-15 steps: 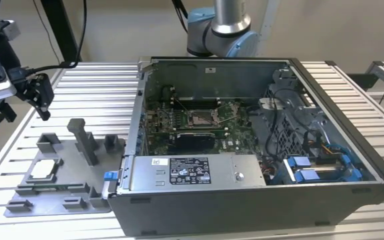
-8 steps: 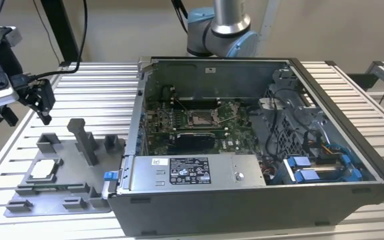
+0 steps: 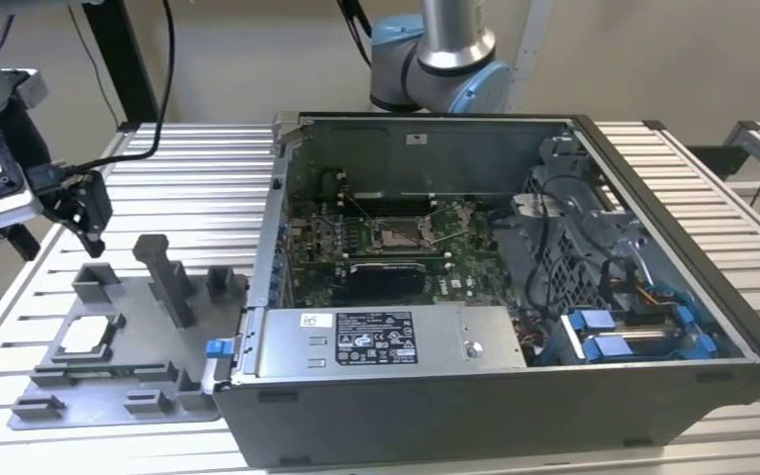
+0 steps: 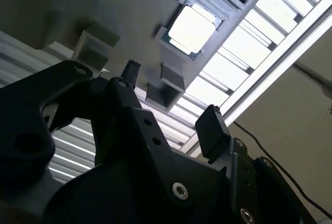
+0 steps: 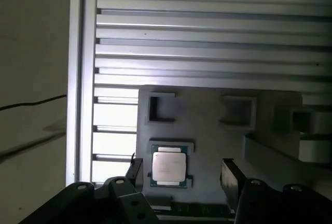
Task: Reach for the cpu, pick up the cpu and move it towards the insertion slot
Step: 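Pick up the cpu and move it towards the insertion slot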
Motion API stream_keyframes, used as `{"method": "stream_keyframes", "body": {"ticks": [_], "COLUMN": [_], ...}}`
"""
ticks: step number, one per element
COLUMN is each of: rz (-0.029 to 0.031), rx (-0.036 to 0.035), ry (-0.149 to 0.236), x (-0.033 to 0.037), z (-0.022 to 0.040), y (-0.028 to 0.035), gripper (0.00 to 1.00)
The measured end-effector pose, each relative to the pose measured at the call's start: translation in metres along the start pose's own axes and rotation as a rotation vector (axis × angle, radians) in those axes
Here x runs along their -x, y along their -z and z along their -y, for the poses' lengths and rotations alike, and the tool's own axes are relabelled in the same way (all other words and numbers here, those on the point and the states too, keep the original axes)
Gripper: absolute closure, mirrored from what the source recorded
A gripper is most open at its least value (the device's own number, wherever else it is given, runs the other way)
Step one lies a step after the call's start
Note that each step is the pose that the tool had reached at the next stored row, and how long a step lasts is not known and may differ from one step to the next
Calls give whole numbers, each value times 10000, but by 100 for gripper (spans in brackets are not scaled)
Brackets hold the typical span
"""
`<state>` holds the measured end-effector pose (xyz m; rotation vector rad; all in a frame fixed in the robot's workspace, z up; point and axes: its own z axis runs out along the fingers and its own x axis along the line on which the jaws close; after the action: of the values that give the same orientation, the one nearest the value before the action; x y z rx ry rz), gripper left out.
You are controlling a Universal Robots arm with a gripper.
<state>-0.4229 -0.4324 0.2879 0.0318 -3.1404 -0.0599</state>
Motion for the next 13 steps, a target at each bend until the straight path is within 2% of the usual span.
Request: {"method": "stream_keyframes", "body": {"ticks": [9,13], "rz": [2,3], "rx": [0,1], "ry": [0,-5], "x": [-36,-53], "z": [49,89], "y": [-162,-230], "gripper": [0,0]}}
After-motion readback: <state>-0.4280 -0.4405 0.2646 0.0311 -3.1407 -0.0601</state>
